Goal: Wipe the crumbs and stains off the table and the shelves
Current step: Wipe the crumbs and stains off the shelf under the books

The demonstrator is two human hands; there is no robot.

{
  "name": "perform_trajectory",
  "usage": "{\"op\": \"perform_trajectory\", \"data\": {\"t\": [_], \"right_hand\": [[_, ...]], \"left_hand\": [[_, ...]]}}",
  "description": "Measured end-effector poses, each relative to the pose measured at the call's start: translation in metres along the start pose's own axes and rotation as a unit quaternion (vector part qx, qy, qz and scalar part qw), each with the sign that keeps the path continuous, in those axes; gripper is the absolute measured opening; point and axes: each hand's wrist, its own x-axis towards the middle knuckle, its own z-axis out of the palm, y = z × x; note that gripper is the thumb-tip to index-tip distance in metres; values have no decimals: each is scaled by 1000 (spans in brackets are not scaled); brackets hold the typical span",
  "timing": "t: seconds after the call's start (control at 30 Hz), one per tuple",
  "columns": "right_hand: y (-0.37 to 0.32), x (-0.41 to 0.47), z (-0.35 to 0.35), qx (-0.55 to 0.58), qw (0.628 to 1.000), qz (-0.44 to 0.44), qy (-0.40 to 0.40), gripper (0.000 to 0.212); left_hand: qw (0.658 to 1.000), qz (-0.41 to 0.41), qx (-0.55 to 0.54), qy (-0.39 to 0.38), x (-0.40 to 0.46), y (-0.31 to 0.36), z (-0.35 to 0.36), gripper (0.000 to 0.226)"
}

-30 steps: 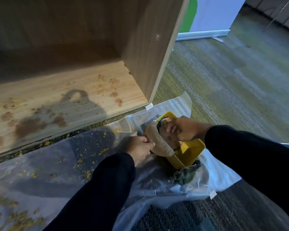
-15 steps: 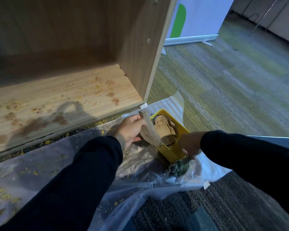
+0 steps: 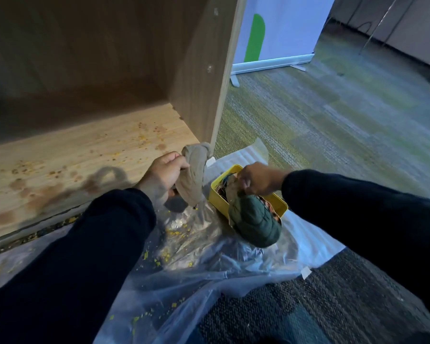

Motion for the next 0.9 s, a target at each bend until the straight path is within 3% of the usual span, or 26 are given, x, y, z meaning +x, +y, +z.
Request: {"op": "perform_trajectory", "data": {"t": [0.1, 0.17, 0.37, 0.47, 0.57, 0.67, 0.77, 0.9], "right_hand": [[-8, 14, 11, -35, 999, 13, -27, 12], [-7, 19, 10, 0, 999, 34, -26, 24], [-66, 23, -24, 188, 970, -27, 148, 14], [-125, 27, -36, 274, 929, -61, 240, 40], [-174, 45, -38, 468, 869, -23, 158, 74], [-212, 61, -38, 652, 755, -12, 68, 65], [-231, 73, -43, 763, 645, -32, 2, 64], [-228, 91, -53, 785, 618, -37, 26, 32]], "left_hand": [[1000, 12, 8, 14, -7, 5, -14, 26], [1000, 10, 12, 17, -11, 8, -20, 23], [995, 52, 68, 56, -18, 15, -44, 32], [987, 73, 96, 104, -14, 22, -66, 39], [982, 105, 92, 125, -13, 26, -82, 34], [982, 120, 98, 106, -17, 21, -86, 23], [977, 147, 132, 82, -18, 12, -92, 12], [961, 198, 144, 125, -17, 11, -108, 9]]}}
